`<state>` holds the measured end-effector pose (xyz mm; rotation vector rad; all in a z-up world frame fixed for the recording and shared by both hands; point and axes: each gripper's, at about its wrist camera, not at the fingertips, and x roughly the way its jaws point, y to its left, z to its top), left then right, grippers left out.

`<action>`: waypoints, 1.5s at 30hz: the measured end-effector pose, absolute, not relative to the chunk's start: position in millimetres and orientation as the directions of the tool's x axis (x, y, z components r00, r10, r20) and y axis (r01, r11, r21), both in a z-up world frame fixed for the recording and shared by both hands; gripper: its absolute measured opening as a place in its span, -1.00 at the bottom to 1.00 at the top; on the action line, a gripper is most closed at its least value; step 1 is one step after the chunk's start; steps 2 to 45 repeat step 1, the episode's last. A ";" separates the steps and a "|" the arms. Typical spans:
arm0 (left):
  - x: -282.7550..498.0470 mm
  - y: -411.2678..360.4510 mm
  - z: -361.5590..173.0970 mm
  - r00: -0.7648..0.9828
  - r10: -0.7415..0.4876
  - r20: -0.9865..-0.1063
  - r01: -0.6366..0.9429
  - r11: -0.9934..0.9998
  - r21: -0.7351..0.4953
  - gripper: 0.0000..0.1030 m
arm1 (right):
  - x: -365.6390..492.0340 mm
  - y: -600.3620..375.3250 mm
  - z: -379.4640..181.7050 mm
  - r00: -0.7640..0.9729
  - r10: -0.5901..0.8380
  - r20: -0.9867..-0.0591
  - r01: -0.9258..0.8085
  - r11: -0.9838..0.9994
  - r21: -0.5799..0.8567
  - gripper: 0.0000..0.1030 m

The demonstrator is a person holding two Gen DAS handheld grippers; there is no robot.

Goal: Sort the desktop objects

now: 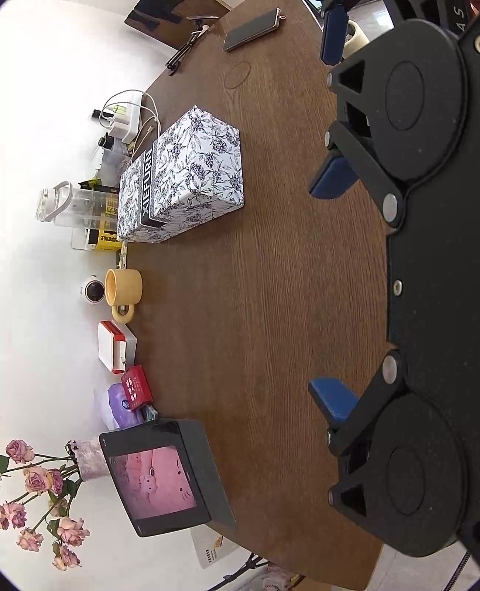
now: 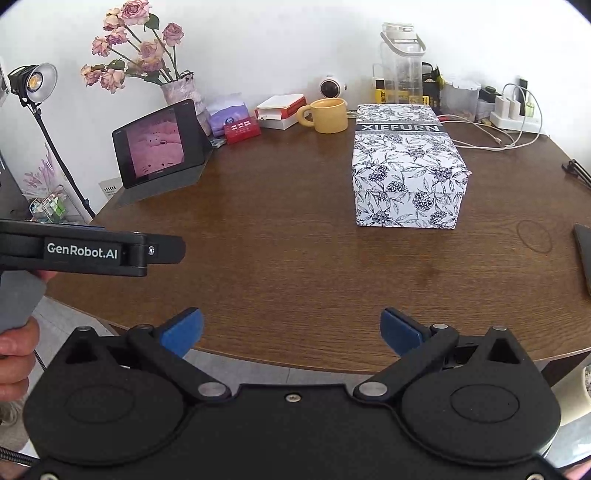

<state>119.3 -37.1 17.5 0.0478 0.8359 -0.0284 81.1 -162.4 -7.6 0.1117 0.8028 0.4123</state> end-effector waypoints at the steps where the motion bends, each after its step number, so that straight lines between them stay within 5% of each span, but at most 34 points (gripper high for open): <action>1: 119.4 -37.6 17.3 0.672 -0.002 -0.740 0.043 0.998 0.037 1.00 | 80.4 -162.3 -7.1 0.622 0.399 -0.674 -0.315 0.915 0.250 1.00; 45: 119.4 -37.6 17.3 0.672 -0.002 -0.740 0.043 0.998 0.037 1.00 | 80.4 -162.3 -7.1 0.622 0.399 -0.674 -0.315 0.915 0.250 1.00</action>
